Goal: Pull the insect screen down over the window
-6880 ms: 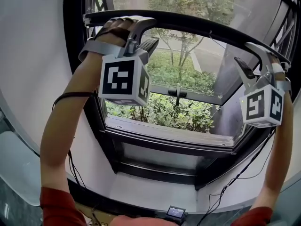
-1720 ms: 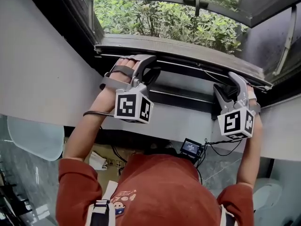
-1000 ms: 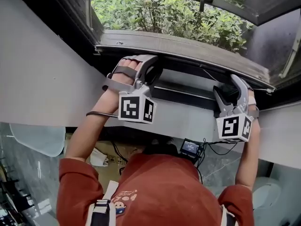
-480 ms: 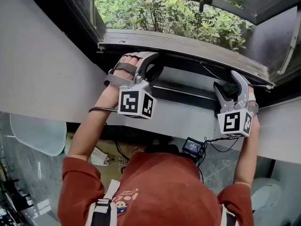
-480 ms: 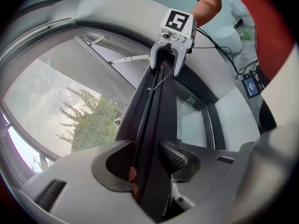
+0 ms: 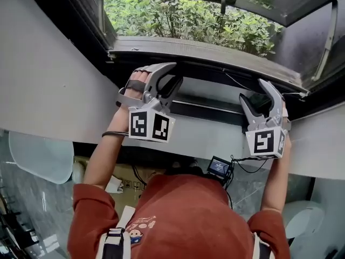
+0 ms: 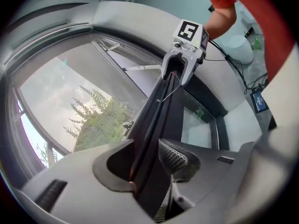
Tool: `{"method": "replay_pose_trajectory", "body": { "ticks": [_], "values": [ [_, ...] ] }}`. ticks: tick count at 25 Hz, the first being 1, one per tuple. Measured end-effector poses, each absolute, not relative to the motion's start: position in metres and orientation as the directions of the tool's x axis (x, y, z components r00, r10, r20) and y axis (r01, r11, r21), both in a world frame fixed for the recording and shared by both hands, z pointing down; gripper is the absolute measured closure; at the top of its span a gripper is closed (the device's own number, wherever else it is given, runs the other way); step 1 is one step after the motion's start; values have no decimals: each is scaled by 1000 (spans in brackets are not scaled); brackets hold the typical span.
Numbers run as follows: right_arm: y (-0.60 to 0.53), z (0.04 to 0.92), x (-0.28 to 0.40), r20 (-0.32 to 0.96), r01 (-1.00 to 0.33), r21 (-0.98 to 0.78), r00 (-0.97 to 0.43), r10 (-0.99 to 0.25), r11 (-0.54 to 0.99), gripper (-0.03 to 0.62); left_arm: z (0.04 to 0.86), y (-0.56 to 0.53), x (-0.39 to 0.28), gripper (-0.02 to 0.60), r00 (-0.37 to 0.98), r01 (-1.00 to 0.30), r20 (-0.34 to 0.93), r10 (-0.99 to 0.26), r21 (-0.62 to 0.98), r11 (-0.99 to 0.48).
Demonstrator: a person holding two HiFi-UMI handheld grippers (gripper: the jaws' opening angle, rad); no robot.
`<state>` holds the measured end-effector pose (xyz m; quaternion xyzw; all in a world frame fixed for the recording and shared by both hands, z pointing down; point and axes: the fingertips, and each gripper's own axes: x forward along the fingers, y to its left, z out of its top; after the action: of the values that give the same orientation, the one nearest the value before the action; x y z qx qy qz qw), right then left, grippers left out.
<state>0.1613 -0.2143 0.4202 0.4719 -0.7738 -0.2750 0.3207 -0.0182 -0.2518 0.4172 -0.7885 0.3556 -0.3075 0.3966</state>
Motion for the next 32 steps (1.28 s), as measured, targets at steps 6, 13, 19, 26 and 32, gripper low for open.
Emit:
{"method": "replay_pose_trajectory", "body": {
  "ticks": [6, 13, 19, 26, 32],
  "values": [
    [-191, 396, 154, 133, -665, 647, -384, -914, 374, 299, 408, -236, -25, 422, 553, -546, 100, -827, -706, -451],
    [-167, 388, 152, 25, -785, 504, -403, -915, 360, 301, 415, -215, -36, 422, 525, -734, 19, -851, -496, -464],
    [-144, 409, 157, -9, -873, 319, -393, -920, 370, 303, 432, -196, -38, 422, 524, -796, 7, -852, -351, -493],
    [-125, 431, 165, -57, -935, 159, -329, -943, 316, 307, 445, -178, -34, 425, 534, -822, -7, -845, -234, -518],
    [-124, 439, 170, -79, -954, 111, -287, -955, 277, 307, 460, -173, -43, 426, 476, -874, -4, -879, -108, -473]
  ]
}}
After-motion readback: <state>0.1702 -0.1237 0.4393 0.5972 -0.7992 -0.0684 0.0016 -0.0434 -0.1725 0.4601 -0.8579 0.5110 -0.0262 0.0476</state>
